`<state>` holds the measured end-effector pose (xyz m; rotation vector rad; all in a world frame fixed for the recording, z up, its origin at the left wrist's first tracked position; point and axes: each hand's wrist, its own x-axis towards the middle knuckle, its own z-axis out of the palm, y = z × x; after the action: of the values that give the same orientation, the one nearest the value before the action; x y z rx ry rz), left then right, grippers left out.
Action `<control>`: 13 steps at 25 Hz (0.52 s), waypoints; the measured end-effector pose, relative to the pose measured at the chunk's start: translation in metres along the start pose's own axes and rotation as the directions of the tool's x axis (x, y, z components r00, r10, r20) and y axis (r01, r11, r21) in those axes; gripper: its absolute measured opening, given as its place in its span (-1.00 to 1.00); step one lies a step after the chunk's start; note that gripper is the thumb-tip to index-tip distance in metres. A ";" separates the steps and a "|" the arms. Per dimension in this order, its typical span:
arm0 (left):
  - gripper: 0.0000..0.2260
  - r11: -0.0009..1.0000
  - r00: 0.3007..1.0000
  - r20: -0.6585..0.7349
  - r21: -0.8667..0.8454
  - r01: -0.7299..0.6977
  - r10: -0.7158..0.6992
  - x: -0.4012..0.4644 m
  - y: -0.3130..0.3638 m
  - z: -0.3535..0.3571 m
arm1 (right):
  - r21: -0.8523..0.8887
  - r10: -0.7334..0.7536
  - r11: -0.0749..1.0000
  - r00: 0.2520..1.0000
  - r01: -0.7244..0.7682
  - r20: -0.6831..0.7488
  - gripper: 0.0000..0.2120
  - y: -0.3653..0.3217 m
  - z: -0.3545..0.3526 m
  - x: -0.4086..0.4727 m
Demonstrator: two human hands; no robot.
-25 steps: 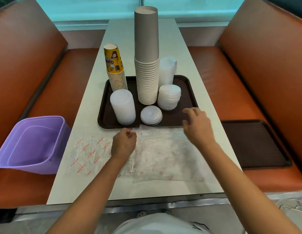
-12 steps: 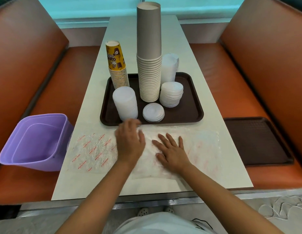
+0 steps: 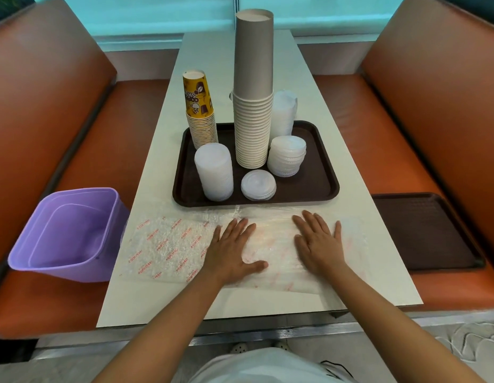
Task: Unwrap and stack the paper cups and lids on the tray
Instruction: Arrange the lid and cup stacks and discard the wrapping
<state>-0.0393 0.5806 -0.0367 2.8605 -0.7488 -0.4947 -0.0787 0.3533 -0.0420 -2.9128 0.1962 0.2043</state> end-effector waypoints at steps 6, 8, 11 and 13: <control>0.05 0.994 0.994 -0.009 -0.010 0.112 -0.112 -0.010 -0.013 -0.002 | -0.034 0.128 0.991 0.992 -0.129 -0.019 -0.47 0.004 -0.007 -0.002; 0.15 0.993 0.993 0.000 -0.016 0.115 -0.115 -0.015 -0.019 -0.005 | -0.011 0.189 0.982 0.981 -0.190 -0.040 -0.48 0.005 -0.006 -0.003; 0.19 0.989 0.992 -0.024 -0.081 0.121 -0.124 -0.019 -0.021 -0.016 | 0.014 0.233 0.973 0.970 -0.232 -0.076 -0.48 0.010 -0.008 -0.005; -0.06 0.986 0.973 -0.216 -0.159 0.050 -0.084 -0.017 -0.017 -0.025 | 0.064 0.246 0.969 0.960 -0.239 -0.136 -0.50 0.008 -0.010 -0.007</control>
<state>-0.0375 0.6053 -0.0125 2.7446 -0.5522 -0.2221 -0.0851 0.3444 -0.0326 -2.8507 0.5760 0.0279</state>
